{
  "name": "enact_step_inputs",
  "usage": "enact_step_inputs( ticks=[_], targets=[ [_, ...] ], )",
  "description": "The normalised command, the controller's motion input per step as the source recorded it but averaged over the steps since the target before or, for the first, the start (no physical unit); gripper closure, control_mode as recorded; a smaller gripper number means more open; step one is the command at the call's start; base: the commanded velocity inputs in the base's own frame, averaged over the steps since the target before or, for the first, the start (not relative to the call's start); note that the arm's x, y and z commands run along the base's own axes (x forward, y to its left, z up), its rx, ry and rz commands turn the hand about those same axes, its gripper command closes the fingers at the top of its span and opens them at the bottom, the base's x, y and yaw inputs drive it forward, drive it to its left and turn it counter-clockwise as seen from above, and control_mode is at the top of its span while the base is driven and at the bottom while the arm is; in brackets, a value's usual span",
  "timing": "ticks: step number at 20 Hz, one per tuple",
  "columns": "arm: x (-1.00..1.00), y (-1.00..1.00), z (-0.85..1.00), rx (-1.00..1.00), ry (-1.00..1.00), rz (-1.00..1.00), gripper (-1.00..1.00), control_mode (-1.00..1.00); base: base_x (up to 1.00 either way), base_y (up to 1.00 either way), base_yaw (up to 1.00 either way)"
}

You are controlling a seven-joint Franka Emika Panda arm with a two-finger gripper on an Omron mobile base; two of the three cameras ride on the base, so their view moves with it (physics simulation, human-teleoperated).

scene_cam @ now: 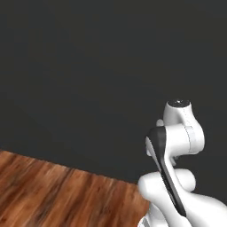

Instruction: Take the fork and place it on the left side of the plate. Then take the spoon and place it on the right side of the plate. Make sure they're directly next to the plate.

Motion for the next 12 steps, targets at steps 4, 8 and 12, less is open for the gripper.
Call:
enact_step_inputs(
  ticks=[4,8,12],
  targets=[
    [0.0,0.0,0.0,0.0,0.0,0.0,1.0,1.0,0.71,0.2,0.58],
    [0.0,0.0,0.0,0.0,0.0,0.0,1.0,1.0,0.7,0.23,0.59],
    [0.0,0.0,0.0,0.0,0.0,0.0,1.0,1.0,0.6,0.19,0.58]
  ],
)
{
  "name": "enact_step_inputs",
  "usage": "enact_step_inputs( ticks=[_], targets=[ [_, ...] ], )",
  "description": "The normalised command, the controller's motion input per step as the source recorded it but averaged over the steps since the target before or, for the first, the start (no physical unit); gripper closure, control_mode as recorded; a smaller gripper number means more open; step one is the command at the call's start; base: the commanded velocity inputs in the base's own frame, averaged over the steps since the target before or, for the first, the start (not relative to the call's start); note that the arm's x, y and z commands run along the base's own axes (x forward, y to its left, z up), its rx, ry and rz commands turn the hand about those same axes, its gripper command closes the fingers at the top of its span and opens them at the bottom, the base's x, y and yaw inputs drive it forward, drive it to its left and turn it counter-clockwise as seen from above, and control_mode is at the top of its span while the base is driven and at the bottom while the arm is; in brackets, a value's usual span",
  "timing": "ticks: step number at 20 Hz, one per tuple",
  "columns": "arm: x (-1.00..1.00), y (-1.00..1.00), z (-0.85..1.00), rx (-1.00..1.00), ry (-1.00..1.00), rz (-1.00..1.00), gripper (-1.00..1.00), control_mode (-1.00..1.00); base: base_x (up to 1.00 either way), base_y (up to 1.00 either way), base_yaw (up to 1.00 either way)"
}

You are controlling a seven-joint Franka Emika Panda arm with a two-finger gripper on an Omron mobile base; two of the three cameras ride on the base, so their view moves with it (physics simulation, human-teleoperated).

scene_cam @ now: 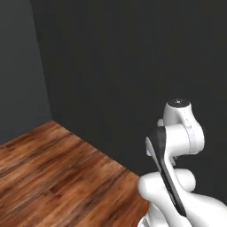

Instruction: Take the fork and place it on the left side of the plate. Then take the spoon and place it on the right side of the plate. Make sure they're directly next to the plate.

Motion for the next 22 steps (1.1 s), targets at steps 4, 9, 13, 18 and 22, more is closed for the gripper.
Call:
enact_step_inputs(
  ticks=[4,9,13,18,22],
  targets=[
    [0.0,0.0,0.0,0.0,0.0,0.0,1.0,1.0,0.51,0.2,0.57],
    [0.0,0.0,0.0,0.0,0.0,0.0,1.0,1.0,0.49,0.23,0.58],
    [0.0,0.0,0.0,0.0,0.0,0.0,1.0,1.0,0.68,0.1,0.55],
    [0.0,0.0,0.0,0.0,0.0,0.0,1.0,1.0,0.84,0.0,0.51],
    [0.0,0.0,0.0,0.0,0.0,0.0,1.0,1.0,0.86,0.0,0.5]
  ],
)
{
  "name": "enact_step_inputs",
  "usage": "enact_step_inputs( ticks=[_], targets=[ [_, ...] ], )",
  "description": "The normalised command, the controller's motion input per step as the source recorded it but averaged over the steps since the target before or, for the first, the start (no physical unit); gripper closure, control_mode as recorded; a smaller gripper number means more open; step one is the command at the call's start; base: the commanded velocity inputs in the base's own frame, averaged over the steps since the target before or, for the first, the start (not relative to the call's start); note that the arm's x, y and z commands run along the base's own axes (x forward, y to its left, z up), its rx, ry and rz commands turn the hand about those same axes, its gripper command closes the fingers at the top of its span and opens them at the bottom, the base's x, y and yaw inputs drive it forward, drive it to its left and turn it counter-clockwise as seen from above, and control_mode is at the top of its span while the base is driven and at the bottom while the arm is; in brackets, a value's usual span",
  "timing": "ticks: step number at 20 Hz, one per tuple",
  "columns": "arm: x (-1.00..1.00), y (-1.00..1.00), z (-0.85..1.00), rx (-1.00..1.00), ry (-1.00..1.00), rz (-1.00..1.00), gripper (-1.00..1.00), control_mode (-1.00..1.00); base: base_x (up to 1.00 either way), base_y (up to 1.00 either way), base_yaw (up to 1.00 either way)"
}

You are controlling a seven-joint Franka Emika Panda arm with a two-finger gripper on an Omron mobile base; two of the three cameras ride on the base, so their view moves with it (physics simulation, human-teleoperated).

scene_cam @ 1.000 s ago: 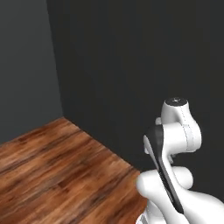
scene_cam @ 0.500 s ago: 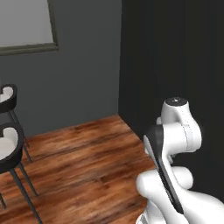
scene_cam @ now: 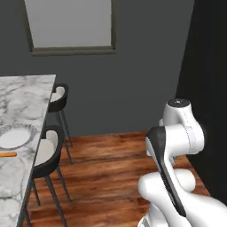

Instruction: Take the fork and place it on the left side of the plate. Then take the spoon and place it on the right side of the plate. Make sure they're directly next to the plate.

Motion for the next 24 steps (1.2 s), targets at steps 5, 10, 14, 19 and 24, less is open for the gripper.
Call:
enact_step_inputs(
  ticks=[5,10,14,19,24],
  targets=[
    [0.0,0.0,0.0,0.0,0.0,0.0,1.0,1.0,0.81,-0.01,0.49],
    [0.0,0.0,0.0,0.0,0.0,0.0,1.0,1.0,0.68,-0.2,0.45],
    [0.0,0.0,0.0,0.0,0.0,0.0,1.0,1.0,0.65,-0.27,0.44],
    [0.0,0.0,0.0,0.0,0.0,0.0,1.0,1.0,0.57,-0.31,0.43],
    [0.0,0.0,0.0,0.0,0.0,0.0,1.0,1.0,0.48,-0.3,0.42]
  ],
)
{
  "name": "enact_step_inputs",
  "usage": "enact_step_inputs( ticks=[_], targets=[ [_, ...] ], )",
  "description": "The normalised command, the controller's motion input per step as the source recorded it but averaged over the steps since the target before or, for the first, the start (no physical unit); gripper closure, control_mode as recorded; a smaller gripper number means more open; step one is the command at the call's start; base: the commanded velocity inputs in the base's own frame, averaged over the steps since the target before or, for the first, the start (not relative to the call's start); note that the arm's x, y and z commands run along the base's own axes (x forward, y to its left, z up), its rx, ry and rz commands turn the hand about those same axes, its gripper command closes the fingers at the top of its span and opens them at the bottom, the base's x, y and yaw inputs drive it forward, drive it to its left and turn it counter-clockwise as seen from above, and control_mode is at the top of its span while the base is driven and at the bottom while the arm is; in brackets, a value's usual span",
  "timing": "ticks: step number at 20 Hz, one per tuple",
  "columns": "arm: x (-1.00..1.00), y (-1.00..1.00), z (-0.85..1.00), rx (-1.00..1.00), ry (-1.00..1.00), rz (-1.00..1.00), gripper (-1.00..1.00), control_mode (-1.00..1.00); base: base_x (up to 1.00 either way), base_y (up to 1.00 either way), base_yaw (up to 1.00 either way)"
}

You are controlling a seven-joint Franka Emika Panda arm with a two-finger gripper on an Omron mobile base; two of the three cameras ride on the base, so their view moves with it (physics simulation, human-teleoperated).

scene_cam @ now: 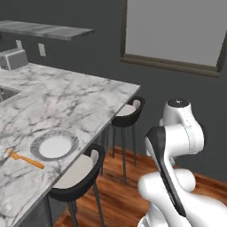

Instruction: Take the fork and place it on the left side of the plate. Then take the spoon and place it on the right side of the plate. Make sure they're directly next to the plate.

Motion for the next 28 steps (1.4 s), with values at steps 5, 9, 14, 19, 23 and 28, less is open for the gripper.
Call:
enact_step_inputs(
  ticks=[5,9,14,19,23,28],
  targets=[
    [0.0,0.0,0.0,0.0,0.0,0.0,1.0,1.0,0.32,-0.3,0.42],
    [0.0,0.0,0.0,0.0,0.0,0.0,1.0,1.0,0.21,-0.36,0.42],
    [0.0,0.0,0.0,0.0,0.0,0.0,1.0,1.0,0.18,-0.47,0.38],
    [0.0,0.0,0.0,0.0,0.0,0.0,1.0,1.0,0.28,-0.57,0.35],
    [0.0,0.0,0.0,0.0,0.0,0.0,1.0,1.0,0.34,-0.57,0.34],
    [0.0,0.0,0.0,0.0,0.0,0.0,1.0,1.0,0.36,-0.48,0.34]
  ],
)
